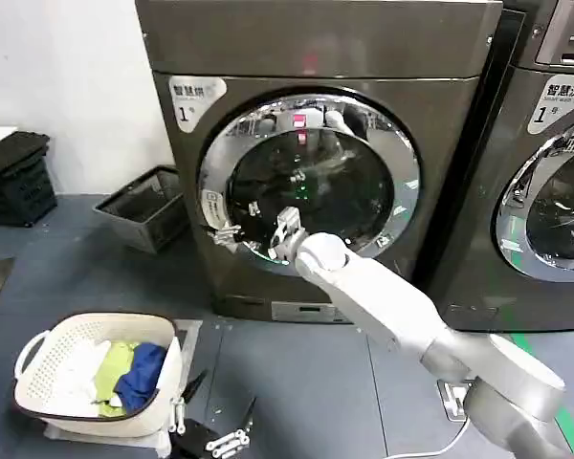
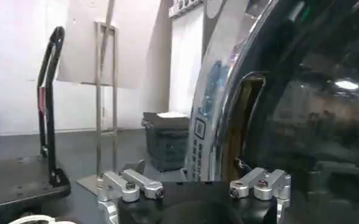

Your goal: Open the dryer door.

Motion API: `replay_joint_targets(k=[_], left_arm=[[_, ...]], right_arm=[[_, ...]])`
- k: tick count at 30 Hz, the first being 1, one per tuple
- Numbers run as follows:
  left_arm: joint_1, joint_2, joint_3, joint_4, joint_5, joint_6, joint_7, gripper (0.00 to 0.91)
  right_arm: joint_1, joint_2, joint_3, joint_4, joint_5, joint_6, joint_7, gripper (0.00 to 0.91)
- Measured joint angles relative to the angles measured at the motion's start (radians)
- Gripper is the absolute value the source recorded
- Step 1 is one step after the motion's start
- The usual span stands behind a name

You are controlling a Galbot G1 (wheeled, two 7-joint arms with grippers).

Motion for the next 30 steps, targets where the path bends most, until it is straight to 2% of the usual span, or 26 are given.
replay_joint_targets(k=[13,30], left_arm=[[0.0,0.002,0.006,0.0,0.0,-0.001,0.0,0.907],[-0.002,0.004,0.004,0.0,-0.001,0.0,0.0,0.907]], right_arm=[[0.017,0.048,0.016,-0.113,-0.02,0.011,-0.097,0.907],[0.018,0.012,-0.001,-0.076,-0.021,0.016,-0.229,0.907]])
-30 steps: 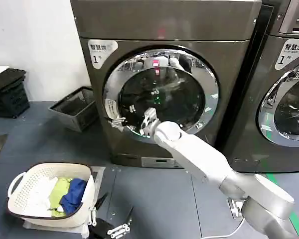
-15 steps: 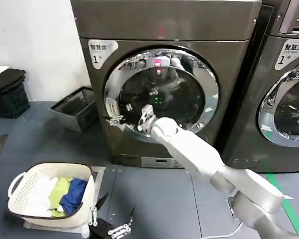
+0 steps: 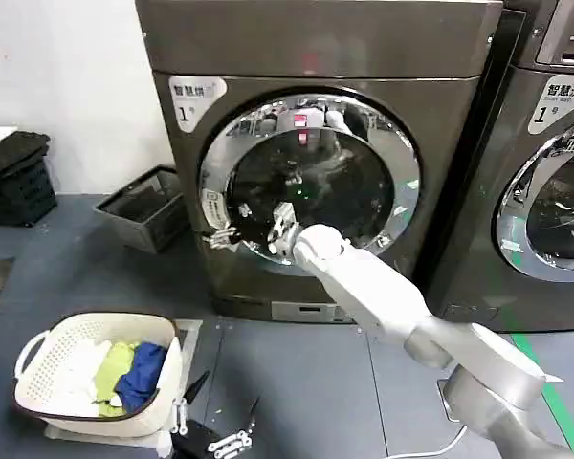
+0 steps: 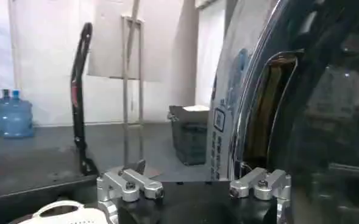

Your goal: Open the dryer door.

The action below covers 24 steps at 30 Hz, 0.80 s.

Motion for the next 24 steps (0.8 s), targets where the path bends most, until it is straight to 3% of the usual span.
replay_joint_targets(k=[24], left_arm=[[0.022,0.007,-0.148,-0.042,-0.122,0.069,-0.017,0.907]], right_arm=[[-0.065,-0.185,-0.056,0.331,0.026,0.007,-0.045,0.907]])
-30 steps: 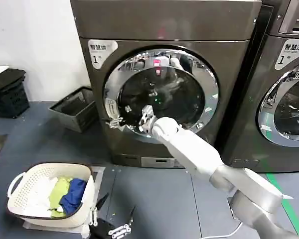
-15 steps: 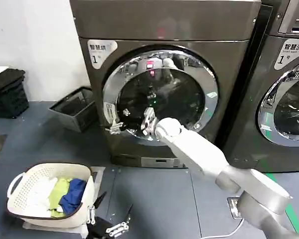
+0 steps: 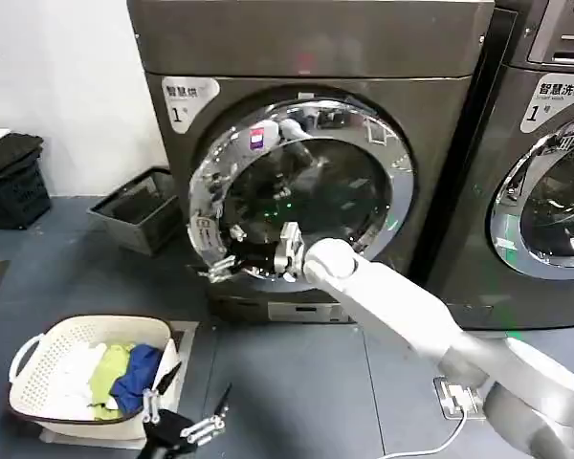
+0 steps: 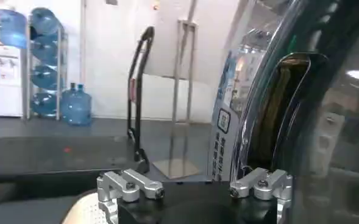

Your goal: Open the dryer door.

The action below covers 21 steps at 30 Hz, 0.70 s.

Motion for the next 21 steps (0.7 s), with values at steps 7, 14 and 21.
replay_joint_targets(k=[7,14,21], left_arm=[[0.004,-0.003,-0.086,-0.02,-0.057,0.037,-0.014,0.907],[-0.008,-0.001,-0.17,-0.014,-0.09,0.056,-0.02,0.907],[-0.045,0.018,-0.232,0.003,-0.14,0.072,-0.011,0.907]], right_arm=[[-0.023,-0.057,0.001,0.111,0.007,-0.01,0.008,0.907],[-0.053,-0.111,0.003,0.227,0.008,-0.019,0.014,0.907],[-0.091,-0.18,0.014,0.342,0.007,-0.029,0.015,0.907]])
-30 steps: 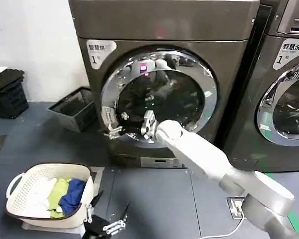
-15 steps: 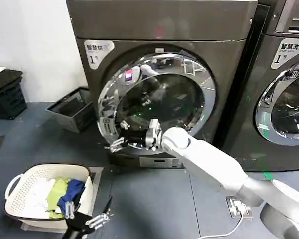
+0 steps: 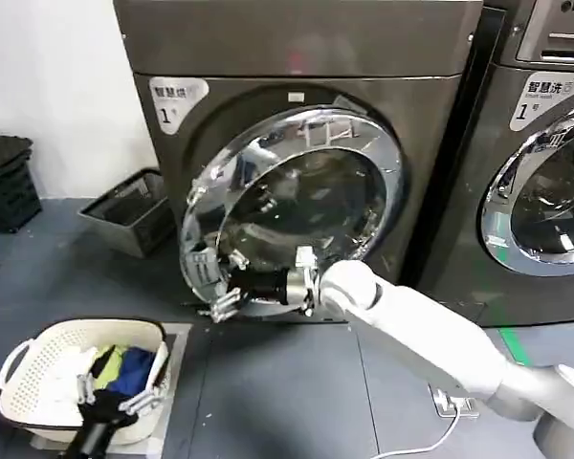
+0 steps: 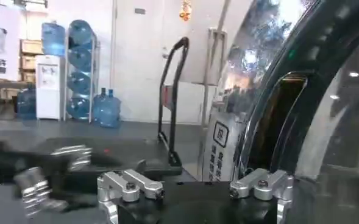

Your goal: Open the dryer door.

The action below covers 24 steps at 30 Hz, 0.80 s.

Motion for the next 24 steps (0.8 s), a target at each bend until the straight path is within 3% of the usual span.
replay_joint_targets(k=[15,24], left_arm=[[-0.128,0.079,0.019,0.07,-0.079,0.017,0.058,0.907],[-0.217,0.145,0.079,0.11,-0.112,0.024,0.091,0.907]], right_arm=[[-0.089,-0.145,0.038,0.154,-0.01,-0.005,-0.1,0.907],[-0.169,-0.244,0.108,0.221,-0.032,0.03,-0.208,0.907]])
